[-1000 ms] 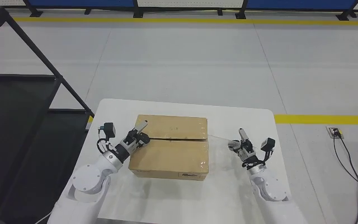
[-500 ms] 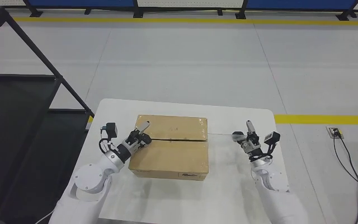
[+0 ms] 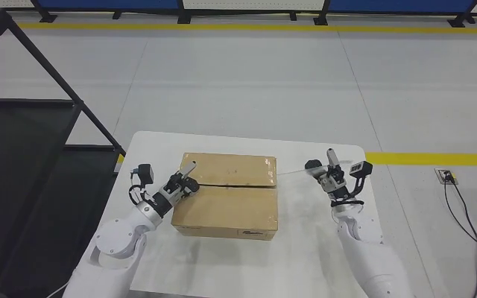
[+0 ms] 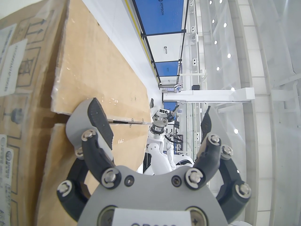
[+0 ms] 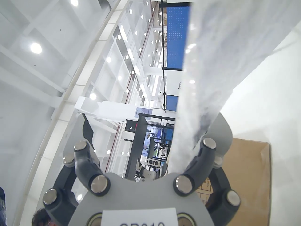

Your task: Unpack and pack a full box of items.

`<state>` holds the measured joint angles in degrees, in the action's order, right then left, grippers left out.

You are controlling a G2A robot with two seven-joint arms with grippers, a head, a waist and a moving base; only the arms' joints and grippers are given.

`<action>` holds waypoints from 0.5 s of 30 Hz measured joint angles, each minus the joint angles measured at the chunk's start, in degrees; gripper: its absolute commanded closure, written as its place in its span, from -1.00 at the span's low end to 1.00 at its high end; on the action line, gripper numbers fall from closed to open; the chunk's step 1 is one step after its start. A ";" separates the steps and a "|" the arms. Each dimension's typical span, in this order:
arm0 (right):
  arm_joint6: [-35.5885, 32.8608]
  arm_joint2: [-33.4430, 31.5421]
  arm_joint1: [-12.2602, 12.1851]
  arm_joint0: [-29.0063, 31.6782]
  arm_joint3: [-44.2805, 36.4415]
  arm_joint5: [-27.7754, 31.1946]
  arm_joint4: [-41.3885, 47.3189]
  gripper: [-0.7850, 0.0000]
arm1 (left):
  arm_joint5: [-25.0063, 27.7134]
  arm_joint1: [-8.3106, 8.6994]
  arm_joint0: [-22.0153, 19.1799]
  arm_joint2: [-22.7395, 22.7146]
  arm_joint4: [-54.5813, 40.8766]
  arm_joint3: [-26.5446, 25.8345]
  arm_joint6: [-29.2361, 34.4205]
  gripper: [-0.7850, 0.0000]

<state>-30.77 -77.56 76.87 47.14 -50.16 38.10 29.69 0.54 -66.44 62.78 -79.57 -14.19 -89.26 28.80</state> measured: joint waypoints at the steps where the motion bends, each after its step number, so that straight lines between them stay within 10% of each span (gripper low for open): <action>1: -0.28 0.07 0.03 0.21 -0.57 0.40 0.07 -1.00 | -0.01 0.00 0.03 -0.07 -0.07 -0.03 0.01 -1.00; 15: 1.94 -0.24 -0.19 5.60 -10.60 3.27 -4.41 -1.00 | -0.16 -0.33 -0.47 1.83 -0.20 -1.36 0.29 -1.00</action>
<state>-28.84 -77.79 76.68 52.74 -60.77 41.38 25.28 0.38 -66.78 62.30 -77.74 -14.39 -90.62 29.09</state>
